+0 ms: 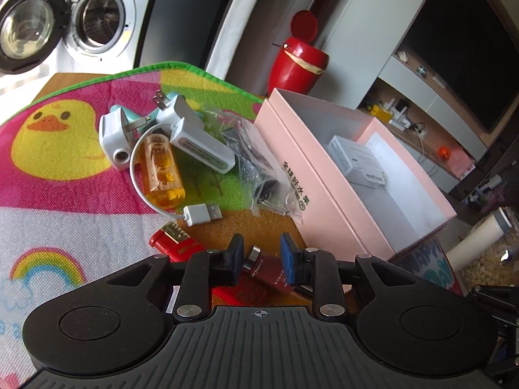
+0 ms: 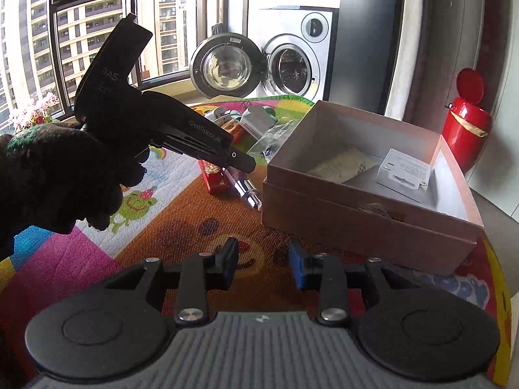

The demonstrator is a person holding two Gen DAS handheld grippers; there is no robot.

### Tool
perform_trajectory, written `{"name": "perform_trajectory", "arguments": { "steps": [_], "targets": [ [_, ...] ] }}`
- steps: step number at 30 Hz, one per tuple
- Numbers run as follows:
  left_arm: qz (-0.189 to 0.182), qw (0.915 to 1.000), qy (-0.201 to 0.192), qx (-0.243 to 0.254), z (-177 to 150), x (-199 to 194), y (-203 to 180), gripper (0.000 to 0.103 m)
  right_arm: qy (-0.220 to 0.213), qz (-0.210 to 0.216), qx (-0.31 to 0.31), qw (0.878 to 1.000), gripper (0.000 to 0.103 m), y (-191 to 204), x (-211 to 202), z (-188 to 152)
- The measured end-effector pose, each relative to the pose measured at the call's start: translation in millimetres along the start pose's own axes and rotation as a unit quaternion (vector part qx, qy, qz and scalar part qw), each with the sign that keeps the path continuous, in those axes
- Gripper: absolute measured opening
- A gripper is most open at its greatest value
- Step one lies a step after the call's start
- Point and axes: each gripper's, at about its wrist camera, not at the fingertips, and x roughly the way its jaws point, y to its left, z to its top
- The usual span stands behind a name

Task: Organize rigid objects
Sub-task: 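Grasp the red lighter with the left gripper while the right gripper reaches the red-silver cylinder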

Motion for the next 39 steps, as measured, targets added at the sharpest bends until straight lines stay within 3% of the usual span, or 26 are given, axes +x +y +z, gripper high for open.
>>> {"name": "perform_trajectory", "arguments": {
  "steps": [5, 9, 13, 15, 19, 23, 25, 27, 28, 32, 35, 39],
  "targets": [
    [-0.035, 0.999, 0.024, 0.011, -21, -18, 1, 0.028, 0.008, 0.032, -0.005, 0.999, 0.034, 13, 10, 4],
    [-0.04, 0.9988, 0.026, 0.0, -37, -33, 3, 0.028, 0.017, 0.063, -0.017, 0.998, 0.034, 26, 19, 5],
    [-0.007, 0.9998, 0.014, -0.01, -37, -47, 7, 0.03, 0.016, 0.07, -0.026, 0.997, 0.034, 37, 29, 4],
    [0.013, 0.9994, -0.014, -0.03, -33, -57, 12, 0.03, 0.01, 0.068, -0.031, 0.997, 0.022, 40, 29, 2],
    [0.108, 0.9898, -0.072, -0.058, -19, -65, 18, 0.03, 0.011, 0.08, -0.032, 0.996, 0.019, 41, 26, 1],
    [0.137, 0.9847, -0.066, -0.084, -6, -47, 23, 0.03, 0.011, 0.076, -0.036, 0.996, 0.019, 42, 26, -2],
    [0.143, 0.9856, -0.057, -0.069, -2, -33, 16, 0.03, 0.009, 0.072, -0.042, 0.996, 0.021, 44, 25, -3],
    [0.151, 0.9864, -0.041, -0.051, -2, -20, 10, 0.03, 0.008, 0.072, -0.046, 0.996, 0.029, 45, 24, -4],
    [0.157, 0.9861, -0.035, -0.042, -3, -14, 8, 0.035, 0.008, 0.072, -0.048, 0.996, 0.031, 46, 24, -4],
    [0.179, 0.983, -0.038, 0.016, -9, -9, -3, 0.035, 0.006, 0.069, -0.052, 0.996, 0.032, 47, 26, -3],
    [0.171, 0.9839, -0.034, 0.04, -15, -15, -3, 0.033, 0.005, 0.067, -0.057, 0.996, 0.032, 50, 28, -2],
    [0.15, 0.9874, -0.032, 0.037, -31, -38, 7, 0.03, 0.004, 0.066, -0.065, 0.996, 0.035, 54, 25, -4]
  ]
}}
